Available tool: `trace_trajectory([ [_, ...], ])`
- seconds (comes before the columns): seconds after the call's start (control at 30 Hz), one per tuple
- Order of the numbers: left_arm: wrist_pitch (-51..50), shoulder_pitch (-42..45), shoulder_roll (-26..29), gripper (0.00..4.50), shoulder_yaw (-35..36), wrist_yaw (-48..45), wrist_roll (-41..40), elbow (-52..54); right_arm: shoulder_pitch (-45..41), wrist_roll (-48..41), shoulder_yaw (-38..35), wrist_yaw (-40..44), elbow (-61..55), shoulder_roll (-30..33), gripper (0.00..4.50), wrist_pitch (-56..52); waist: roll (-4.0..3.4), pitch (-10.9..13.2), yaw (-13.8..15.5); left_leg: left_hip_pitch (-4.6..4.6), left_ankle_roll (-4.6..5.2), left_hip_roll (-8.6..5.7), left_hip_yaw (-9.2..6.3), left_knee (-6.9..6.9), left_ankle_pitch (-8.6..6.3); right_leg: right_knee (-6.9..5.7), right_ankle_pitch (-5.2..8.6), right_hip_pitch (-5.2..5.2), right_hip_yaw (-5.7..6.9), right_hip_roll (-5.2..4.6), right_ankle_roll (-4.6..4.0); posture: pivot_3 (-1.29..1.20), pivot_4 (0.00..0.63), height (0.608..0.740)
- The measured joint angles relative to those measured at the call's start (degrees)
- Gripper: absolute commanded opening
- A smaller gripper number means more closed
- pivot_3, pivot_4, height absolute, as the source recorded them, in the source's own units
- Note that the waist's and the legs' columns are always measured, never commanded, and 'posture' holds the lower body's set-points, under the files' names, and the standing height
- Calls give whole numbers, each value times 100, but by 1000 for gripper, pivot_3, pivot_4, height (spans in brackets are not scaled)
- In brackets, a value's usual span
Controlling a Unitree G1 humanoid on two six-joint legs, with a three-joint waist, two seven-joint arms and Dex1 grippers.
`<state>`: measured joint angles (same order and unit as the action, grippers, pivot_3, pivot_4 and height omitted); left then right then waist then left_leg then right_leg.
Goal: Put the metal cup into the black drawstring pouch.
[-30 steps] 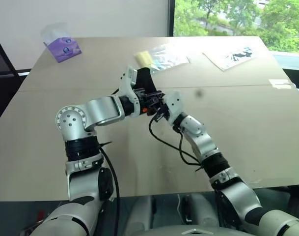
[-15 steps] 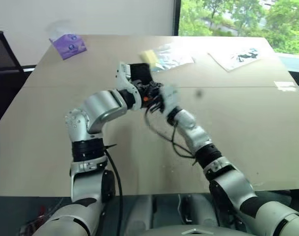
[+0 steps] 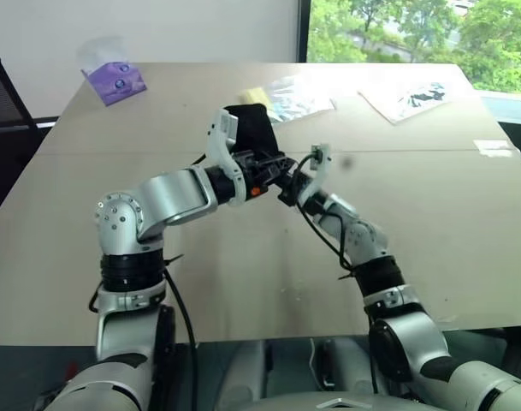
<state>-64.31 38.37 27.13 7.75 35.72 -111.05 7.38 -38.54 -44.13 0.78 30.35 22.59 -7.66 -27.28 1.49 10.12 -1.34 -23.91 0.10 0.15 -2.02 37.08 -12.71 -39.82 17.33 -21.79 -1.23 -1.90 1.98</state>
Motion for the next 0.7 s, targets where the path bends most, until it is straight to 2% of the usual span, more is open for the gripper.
trace_trajectory([
  [0.17, 149, -47, 251, 0, -187, -313, -43, 12, 32, -259, -78, -76, -59, -2, 54, -291, 0, 0, 31, 1, 0, 1, -1, 0, 0, 0, 0, 0, -2, -4, 0, 0, 150, 740],
  [0.3, 219, -241, 543, 0, -333, -612, -66, 226, 32, -869, -373, -93, -134, -3, 54, -732, -2, 1, 32, 0, 1, 2, -1, -2, -1, 3, 0, 0, -6, -10, 0, 0, 150, 740],
  [0.47, 126, -290, 901, 0, -402, -1425, 300, 342, 39, -1142, -402, -135, -260, -2, 54, -1004, -8, 5, 29, 3, 9, 2, 2, -7, -5, 3, 1, -1, -2, 8, -1, 0, 150, 740],
  [0.57, 111, -290, 1012, 0, -417, -1698, 562, 226, 41, -612, -161, -226, -364, -1, 54, -499, -8, 5, 29, 3, 11, 1, 3, -8, -6, 4, 1, -2, -2, 7, 0, 0, 150, 740],
  [0.67, 119, -229, 938, 0, -429, -1804, 975, -164, 37, 1289, 626, -453, -198, 67, 54, 1208, -9, 6, 23, 4, 8, 0, 7, -12, -4, 4, 2, -8, -1, 10, 2, 0, 150, 740],
  [0.7, 122, -217, 899, 0, -429, -1798, 1008, -227, 36, 1578, 743, -484, -134, 84, 54, 1430, -9, 6, 26, 4, 2, 0, 7, -12, -1, 4, 2, -8, 1, 9, 1, 0, 150, 740],
])
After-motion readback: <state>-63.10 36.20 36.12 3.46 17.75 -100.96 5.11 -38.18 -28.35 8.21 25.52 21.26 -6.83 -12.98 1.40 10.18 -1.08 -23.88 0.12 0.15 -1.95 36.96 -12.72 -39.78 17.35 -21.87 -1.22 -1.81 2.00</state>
